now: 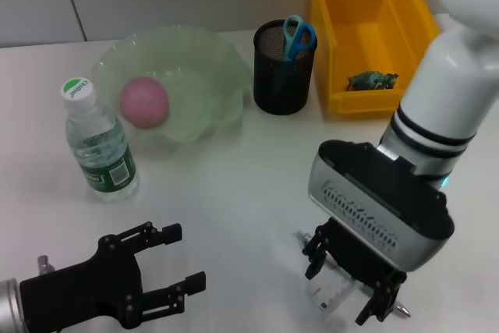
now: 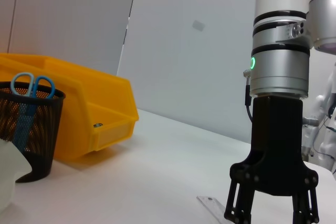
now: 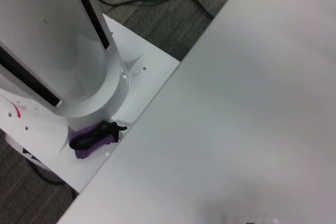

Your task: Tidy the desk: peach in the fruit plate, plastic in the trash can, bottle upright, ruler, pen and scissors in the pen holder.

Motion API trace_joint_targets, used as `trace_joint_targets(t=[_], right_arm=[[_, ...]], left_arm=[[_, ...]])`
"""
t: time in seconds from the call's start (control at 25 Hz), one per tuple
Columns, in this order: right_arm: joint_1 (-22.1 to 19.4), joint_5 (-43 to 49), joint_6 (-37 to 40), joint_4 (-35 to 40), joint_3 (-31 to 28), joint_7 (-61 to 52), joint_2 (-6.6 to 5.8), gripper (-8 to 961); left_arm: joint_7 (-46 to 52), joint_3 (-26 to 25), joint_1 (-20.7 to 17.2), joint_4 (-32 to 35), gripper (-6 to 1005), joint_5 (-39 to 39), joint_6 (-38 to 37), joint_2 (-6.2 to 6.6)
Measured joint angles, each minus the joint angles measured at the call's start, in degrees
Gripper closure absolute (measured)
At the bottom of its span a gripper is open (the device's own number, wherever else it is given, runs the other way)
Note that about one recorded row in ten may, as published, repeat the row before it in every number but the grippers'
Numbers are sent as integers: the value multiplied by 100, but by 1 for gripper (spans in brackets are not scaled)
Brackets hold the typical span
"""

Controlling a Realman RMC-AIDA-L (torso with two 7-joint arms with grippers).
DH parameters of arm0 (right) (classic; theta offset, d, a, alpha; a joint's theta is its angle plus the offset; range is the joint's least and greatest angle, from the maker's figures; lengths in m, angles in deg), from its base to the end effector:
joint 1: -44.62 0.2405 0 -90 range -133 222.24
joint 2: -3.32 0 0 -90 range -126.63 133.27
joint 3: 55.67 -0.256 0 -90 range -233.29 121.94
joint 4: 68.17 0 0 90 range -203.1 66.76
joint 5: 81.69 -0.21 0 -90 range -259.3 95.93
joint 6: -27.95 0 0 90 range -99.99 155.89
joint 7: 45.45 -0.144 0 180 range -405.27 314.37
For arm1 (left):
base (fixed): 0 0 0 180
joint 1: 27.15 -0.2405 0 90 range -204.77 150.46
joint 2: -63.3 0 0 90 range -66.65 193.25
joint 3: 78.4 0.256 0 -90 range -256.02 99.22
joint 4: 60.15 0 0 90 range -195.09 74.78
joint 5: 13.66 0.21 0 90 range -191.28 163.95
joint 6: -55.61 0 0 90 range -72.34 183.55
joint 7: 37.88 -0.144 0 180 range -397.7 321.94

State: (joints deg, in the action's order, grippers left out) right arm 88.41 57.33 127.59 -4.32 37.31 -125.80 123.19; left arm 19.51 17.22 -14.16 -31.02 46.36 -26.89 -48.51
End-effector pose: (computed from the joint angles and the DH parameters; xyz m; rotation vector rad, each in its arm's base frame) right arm 0.1568 0.3091 -0.0617 2.5861 0.7596 0.6149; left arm -0.2941 0.2328 -0.0460 -2.7455 -0.5454 -0.9092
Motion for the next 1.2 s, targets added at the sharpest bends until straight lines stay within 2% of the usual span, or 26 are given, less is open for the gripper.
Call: trace_joint_targets(t=[0.28, 1.2], right_arm=[[-50, -41, -319, 1, 398, -34, 1, 157], [-71, -100, -664, -95, 811, -194, 1, 203]], left_arm=[[-8, -5, -49, -4, 200, 0, -19, 17], [-9, -14, -70, -3, 200, -19, -92, 11]])
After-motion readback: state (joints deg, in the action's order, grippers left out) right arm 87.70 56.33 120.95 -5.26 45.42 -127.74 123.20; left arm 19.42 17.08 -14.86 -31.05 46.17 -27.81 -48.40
